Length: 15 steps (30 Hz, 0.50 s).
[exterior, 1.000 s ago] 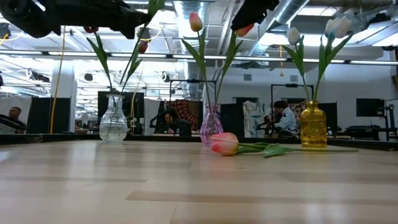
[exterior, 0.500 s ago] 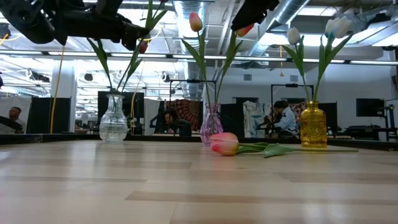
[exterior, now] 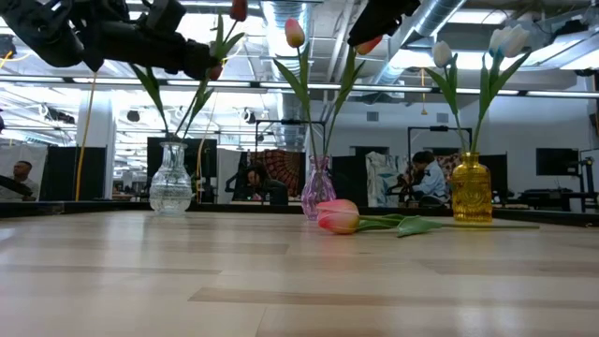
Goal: Sort flowers into vase by color
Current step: Put the red flower into the transparent vase
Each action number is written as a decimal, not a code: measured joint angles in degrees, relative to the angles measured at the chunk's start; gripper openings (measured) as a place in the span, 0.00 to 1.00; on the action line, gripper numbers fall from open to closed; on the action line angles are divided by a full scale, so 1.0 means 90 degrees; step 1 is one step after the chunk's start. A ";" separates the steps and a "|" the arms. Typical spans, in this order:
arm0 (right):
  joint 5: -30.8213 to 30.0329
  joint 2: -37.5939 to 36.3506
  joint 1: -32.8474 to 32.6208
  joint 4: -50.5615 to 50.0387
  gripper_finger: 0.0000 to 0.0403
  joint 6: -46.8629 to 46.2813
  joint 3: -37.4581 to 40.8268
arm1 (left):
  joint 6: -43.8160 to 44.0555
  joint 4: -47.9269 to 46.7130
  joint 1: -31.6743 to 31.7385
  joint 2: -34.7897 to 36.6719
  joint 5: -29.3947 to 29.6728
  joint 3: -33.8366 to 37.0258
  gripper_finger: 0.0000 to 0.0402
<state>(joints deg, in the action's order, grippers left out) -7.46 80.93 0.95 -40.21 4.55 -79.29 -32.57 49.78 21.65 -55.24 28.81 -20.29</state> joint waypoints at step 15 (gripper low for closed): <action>-0.0002 0.0000 0.0000 0.0000 0.39 0.0052 0.0000 | 0.0189 0.0006 -0.0001 0.0000 0.0593 0.0000 0.02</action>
<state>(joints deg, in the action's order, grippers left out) -7.49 80.93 0.95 -40.21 5.02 -79.29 -30.87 49.83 21.64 -55.24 34.15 -20.29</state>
